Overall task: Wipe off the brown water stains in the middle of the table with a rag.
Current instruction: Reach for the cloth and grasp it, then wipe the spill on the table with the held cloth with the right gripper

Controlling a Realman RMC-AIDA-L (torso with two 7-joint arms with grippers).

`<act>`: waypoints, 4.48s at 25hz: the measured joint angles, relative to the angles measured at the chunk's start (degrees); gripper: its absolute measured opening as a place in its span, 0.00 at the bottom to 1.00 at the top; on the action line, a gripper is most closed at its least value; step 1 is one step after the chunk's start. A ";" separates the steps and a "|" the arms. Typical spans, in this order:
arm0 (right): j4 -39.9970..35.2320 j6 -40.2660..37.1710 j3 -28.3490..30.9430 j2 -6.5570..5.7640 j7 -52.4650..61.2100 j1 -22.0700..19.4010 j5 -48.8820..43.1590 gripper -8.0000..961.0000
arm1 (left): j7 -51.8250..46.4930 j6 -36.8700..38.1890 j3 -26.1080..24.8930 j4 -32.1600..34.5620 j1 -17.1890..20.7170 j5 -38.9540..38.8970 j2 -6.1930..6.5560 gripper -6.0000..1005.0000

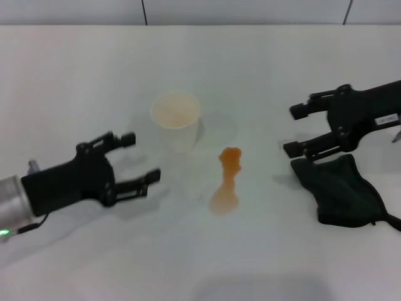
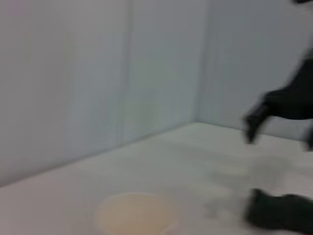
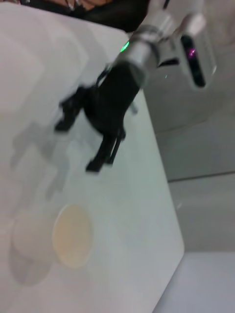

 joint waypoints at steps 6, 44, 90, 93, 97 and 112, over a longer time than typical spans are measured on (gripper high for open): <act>-5.62 -0.30 -1.85 0.17 7.26 -2.26 -3.70 0.89 | -12.63 12.26 -0.02 17.91 6.03 6.48 -0.26 0.89; -1.81 12.97 -17.40 0.29 12.36 -3.80 -12.98 0.48 | -31.26 22.38 0.08 39.17 1.02 23.99 0.08 0.89; 16.41 29.40 -40.03 1.17 8.55 13.68 7.12 0.03 | -29.37 22.20 -0.32 38.69 1.46 23.45 -0.39 0.89; 13.25 25.88 -42.18 1.17 8.71 11.88 7.82 0.03 | -29.37 22.17 -0.38 38.69 1.46 23.46 -0.37 0.89; 10.53 21.50 -45.74 1.22 8.79 10.17 8.07 0.03 | -29.44 22.14 -0.42 38.69 1.46 23.47 -0.42 0.89; 18.29 37.33 -42.51 0.46 7.46 13.53 4.34 0.03 | -29.38 21.51 -0.61 38.69 1.41 23.46 -0.45 0.89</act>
